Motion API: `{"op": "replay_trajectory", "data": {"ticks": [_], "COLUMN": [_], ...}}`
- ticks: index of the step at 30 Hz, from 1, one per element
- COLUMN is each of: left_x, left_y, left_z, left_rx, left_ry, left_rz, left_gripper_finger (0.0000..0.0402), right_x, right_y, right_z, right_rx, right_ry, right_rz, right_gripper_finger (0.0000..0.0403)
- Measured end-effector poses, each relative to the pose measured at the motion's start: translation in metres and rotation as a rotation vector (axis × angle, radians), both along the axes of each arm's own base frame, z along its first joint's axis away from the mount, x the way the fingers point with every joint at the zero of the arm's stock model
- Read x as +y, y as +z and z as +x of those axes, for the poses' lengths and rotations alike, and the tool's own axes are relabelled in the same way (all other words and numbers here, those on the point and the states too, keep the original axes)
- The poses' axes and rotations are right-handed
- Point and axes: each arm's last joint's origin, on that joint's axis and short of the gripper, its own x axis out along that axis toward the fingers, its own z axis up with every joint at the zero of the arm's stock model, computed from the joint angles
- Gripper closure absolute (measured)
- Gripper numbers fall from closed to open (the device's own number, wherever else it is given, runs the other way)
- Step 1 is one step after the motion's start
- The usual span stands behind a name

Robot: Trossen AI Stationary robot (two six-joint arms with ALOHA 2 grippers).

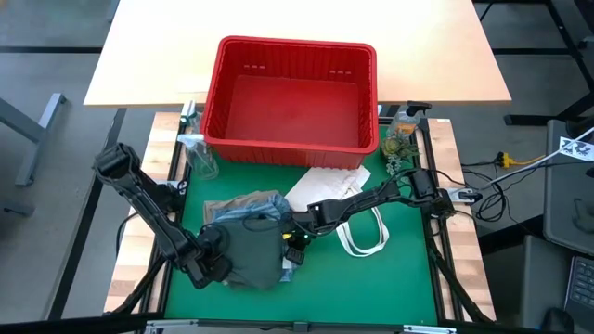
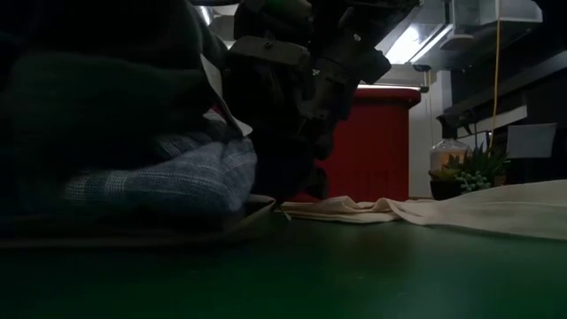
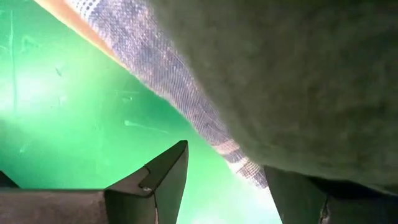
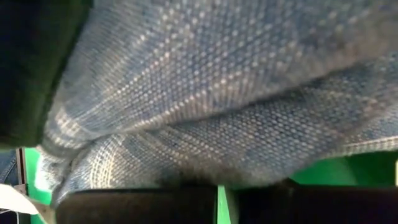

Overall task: Fold Laundry from Bin
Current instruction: Put all the stacked clothes into the red bin

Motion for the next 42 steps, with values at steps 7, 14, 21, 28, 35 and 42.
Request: {"op": "replay_trajectory", "data": {"ticks": [7,14,21,28,35,42], "left_x": [0.001,0.005,0.018,0.027,0.028,0.028], "left_y": [0.012,0.016,0.011,-0.011,-0.024,-0.027], "left_z": [-0.007,-0.019,-0.021,-0.016,-0.011,-0.007], "left_rx": [-0.034,-0.048,-0.064,-0.038,-0.048,-0.110], "left_ry": [0.015,0.078,0.121,0.158,0.172,0.173], "left_rz": [-0.034,0.067,0.228,0.277,0.338,0.373], "left_gripper_finger": [0.0200,0.0200,0.0200,0.0200,0.0200,0.0200], "right_x": [0.000,0.000,0.000,0.000,0.000,0.000], "right_y": [0.000,0.000,0.000,0.000,0.000,0.000], "right_z": [0.000,0.000,0.000,0.000,0.000,0.000], "right_rx": [0.000,0.000,0.000,-0.001,-0.001,0.000], "right_ry": [0.003,0.003,0.003,0.003,0.003,0.003], "right_rz": [0.005,0.005,0.005,0.005,0.005,0.005], "right_gripper_finger": [0.0398,0.0398,0.0398,0.0398,0.0398,0.0398]}}
